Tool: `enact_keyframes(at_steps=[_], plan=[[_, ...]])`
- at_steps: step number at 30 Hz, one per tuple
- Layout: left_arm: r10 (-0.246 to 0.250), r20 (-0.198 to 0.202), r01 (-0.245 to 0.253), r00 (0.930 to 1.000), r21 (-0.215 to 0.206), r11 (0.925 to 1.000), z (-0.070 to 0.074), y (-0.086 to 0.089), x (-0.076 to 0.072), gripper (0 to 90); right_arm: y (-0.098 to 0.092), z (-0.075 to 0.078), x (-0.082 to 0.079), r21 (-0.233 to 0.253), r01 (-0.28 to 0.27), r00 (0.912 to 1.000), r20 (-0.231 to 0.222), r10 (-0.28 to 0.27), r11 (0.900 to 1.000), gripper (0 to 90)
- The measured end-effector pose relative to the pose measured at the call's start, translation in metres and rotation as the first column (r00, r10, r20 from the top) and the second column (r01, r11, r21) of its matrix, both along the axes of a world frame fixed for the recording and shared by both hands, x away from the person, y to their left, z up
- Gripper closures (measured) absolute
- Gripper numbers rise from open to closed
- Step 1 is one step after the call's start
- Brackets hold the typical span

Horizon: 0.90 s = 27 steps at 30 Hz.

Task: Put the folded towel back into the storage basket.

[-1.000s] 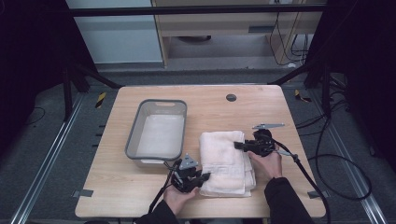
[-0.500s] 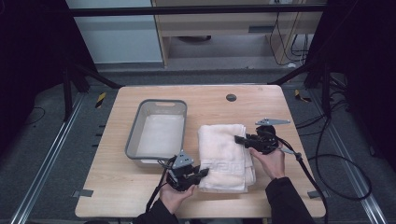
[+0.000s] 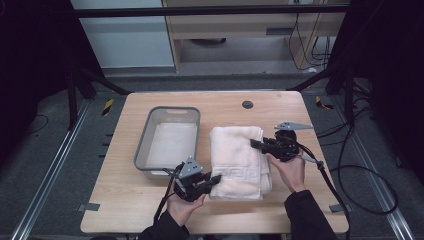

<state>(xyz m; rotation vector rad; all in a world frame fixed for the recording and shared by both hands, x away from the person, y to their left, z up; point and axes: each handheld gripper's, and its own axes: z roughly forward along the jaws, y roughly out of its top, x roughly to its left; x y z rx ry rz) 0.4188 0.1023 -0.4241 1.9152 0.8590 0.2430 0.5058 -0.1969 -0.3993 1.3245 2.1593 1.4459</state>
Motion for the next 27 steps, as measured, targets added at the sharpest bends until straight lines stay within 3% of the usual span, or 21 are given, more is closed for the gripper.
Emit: enact_keyframes(at_steps=[12, 27], plan=[[0.012, 0.061, -0.013, 0.9981, 0.011, 0.9999, 0.020, 0.009, 0.002, 75.4, 0.009, 0.022, 0.001, 0.017, 0.011, 0.9982, 0.058, -0.012, 1.000, 67.6], [0.052, 0.100, -0.050, 0.9936, -0.025, 0.9984, 0.039, 0.027, 0.008, 75.4, 0.027, 0.047, 0.004, 0.021, 0.018, 0.9919, 0.126, -0.020, 1.000, 67.6]])
